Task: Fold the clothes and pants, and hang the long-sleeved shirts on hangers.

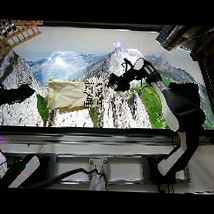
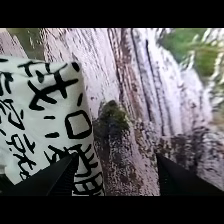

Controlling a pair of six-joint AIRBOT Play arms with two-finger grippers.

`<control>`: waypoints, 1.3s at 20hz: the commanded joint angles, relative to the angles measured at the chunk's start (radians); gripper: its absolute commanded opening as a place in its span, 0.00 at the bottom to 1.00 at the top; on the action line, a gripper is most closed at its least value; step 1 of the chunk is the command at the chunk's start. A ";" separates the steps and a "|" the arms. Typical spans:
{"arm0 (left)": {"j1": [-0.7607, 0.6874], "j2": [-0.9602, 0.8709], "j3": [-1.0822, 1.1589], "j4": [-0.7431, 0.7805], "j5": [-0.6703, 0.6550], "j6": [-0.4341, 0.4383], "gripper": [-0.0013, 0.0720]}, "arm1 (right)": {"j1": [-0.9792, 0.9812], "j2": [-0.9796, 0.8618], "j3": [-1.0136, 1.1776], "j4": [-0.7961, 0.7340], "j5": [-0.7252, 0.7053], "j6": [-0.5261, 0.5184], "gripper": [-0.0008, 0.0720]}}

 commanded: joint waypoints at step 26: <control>0.000 0.001 0.000 -0.007 -0.007 0.000 0.42 | -0.466 0.151 0.340 -0.067 0.080 0.117 0.04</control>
